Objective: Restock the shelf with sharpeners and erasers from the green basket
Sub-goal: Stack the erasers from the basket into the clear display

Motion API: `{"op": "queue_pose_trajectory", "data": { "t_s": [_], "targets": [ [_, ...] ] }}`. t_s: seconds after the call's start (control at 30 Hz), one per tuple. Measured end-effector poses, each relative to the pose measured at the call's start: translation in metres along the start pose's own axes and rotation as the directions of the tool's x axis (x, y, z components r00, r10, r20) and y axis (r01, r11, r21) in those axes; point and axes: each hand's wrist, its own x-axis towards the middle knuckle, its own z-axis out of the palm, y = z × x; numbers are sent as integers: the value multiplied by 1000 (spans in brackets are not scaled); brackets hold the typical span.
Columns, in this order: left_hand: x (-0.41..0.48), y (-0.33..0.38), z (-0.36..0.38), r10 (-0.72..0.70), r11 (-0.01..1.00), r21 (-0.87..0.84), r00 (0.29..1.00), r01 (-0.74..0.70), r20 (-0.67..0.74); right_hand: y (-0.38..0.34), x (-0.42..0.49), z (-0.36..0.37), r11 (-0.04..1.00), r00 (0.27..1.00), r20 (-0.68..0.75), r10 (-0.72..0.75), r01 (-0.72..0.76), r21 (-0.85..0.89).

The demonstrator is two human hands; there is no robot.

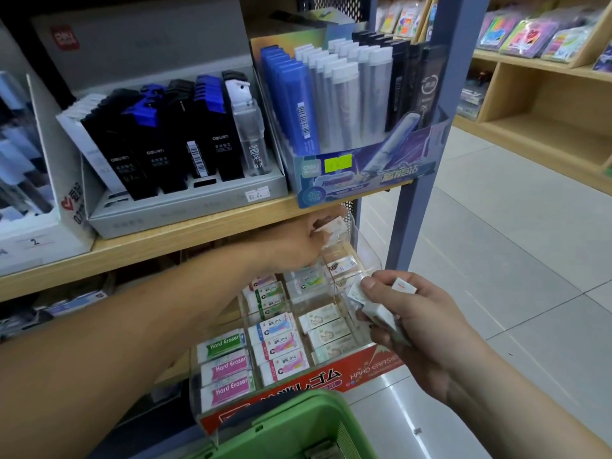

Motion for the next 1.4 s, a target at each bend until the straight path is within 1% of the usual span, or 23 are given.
{"op": "queue_pose_trajectory", "data": {
  "t_s": [0.07,0.17,0.3,0.37,0.43,0.5,0.57,0.67,0.73,0.77,0.9,0.97,1.0,1.07,1.1,1.13,1.17,1.2,1.23,1.27,1.3,1.33,1.4],
  "targets": [
    [4,-5,-1,-23,999,48,999,24,-23,-1,1,0,1000,1000,-2,-22,22,8],
    [14,-6,4,-11,987,158,992,31,-128,-2,-1,0,999,999,3,-41,41,9],
    [18,-6,20,-49,965,239,967,111,-250,-1,-2,-2,998,998,11,-66,66,5],
    [15,-7,25,-43,954,273,960,121,-275,0,-2,-4,997,997,10,-74,74,6],
    [13,-4,26,-25,920,376,973,112,-230,0,-3,-6,997,997,12,-75,75,7],
    [14,4,22,-16,850,518,988,95,-156,0,-4,-7,997,997,12,-80,80,1],
    [16,10,20,-25,783,617,994,84,-104,0,-6,-8,996,996,15,-84,84,-2],
    [18,10,26,-28,642,765,999,46,-36,-1,-8,-7,996,996,15,-88,88,2],
    [16,4,29,-23,557,831,1000,2,13,-2,-9,-7,996,996,7,-89,89,2],
    [14,2,28,-19,546,838,999,-21,38,-2,-9,-7,996,996,5,-89,89,1],
    [6,-5,16,72,665,737,993,-120,97,-2,-10,-6,996,996,6,-86,86,-10],
    [2,-9,13,102,715,685,990,-140,96,-2,-9,-5,997,997,9,-78,78,-8],
    [-2,-10,12,117,739,660,990,-137,74,-2,-9,-5,998,998,12,-69,69,-6],
    [-11,-6,10,195,795,591,980,-137,-34,-2,-8,-5,999,998,24,-53,53,0],
    [-18,-1,10,232,839,525,967,-146,-102,-2,-7,-5,999,998,31,-46,46,9],
    [-28,6,10,231,903,400,962,-156,-146,-1,-6,-6,999,999,38,-39,38,23],
    [-38,14,11,174,967,211,976,-145,-128,0,-4,-5,999,998,47,-30,28,39],
    [-48,21,12,88,996,10,995,-88,-43,1,-3,-4,998,998,58,-20,17,53],
    [-58,25,14,15,992,-124,998,-7,64,1,-2,-3,998,997,74,-8,3,63],
    [-66,27,16,-7,983,-183,990,33,142,0,-3,-2,997,995,101,3,-10,75],
    [-72,26,19,2,975,-219,986,34,165,0,-4,-1,995,990,143,12,-26,98],
    [-75,23,20,13,967,-254,989,25,147,-1,-5,0,991,980,197,17,-43,129],
    [-79,15,19,-24,928,-369,996,55,87,-2,-8,1,988,950,312,15,-63,144]
  ]
}}
